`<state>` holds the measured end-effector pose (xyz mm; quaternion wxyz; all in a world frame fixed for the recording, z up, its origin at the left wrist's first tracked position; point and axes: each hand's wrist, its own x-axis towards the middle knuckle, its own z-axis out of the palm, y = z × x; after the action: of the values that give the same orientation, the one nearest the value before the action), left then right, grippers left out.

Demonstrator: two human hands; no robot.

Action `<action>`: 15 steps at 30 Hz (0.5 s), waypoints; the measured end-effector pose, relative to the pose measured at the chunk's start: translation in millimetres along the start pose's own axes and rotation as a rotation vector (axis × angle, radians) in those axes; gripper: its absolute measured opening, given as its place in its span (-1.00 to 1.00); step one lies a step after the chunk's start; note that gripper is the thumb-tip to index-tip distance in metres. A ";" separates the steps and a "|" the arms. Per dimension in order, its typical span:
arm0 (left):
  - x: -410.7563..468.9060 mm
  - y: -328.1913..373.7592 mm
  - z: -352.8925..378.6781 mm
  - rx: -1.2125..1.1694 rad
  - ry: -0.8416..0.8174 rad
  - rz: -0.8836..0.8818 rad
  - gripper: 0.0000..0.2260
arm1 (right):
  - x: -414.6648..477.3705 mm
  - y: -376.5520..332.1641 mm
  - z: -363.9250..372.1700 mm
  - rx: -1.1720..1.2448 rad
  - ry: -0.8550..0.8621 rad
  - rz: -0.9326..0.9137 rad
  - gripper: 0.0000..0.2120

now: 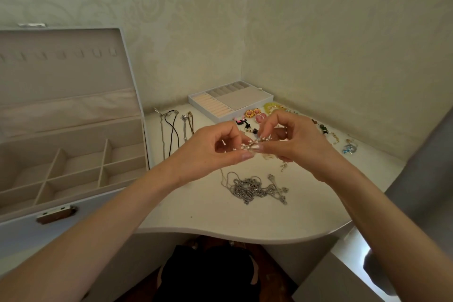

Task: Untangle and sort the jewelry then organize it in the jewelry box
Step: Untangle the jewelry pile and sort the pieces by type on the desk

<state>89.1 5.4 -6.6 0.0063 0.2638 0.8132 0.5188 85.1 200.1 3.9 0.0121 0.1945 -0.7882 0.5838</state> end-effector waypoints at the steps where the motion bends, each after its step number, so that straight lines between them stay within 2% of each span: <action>1: 0.8 -1.3 0.3 0.002 0.002 0.006 -0.78 | -0.2 -0.7 0.0 0.034 0.000 -0.007 -0.77; 7: 5.6 3.9 2.4 -0.170 -0.001 0.016 -0.88 | 0.0 3.9 0.5 0.237 -0.025 0.023 -0.75; 12: 7.8 0.3 -0.6 -0.268 0.016 -0.003 -0.89 | 0.3 2.0 0.6 0.176 -0.010 0.061 -0.92; 15: 7.3 0.0 -1.0 -0.249 0.024 0.010 -0.92 | 0.6 1.5 -0.1 0.113 -0.024 0.090 -0.82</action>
<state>82.6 7.8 -4.2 0.0266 0.2586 0.7412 0.6190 84.0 200.4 2.7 -0.0348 0.1662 -0.7620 0.6249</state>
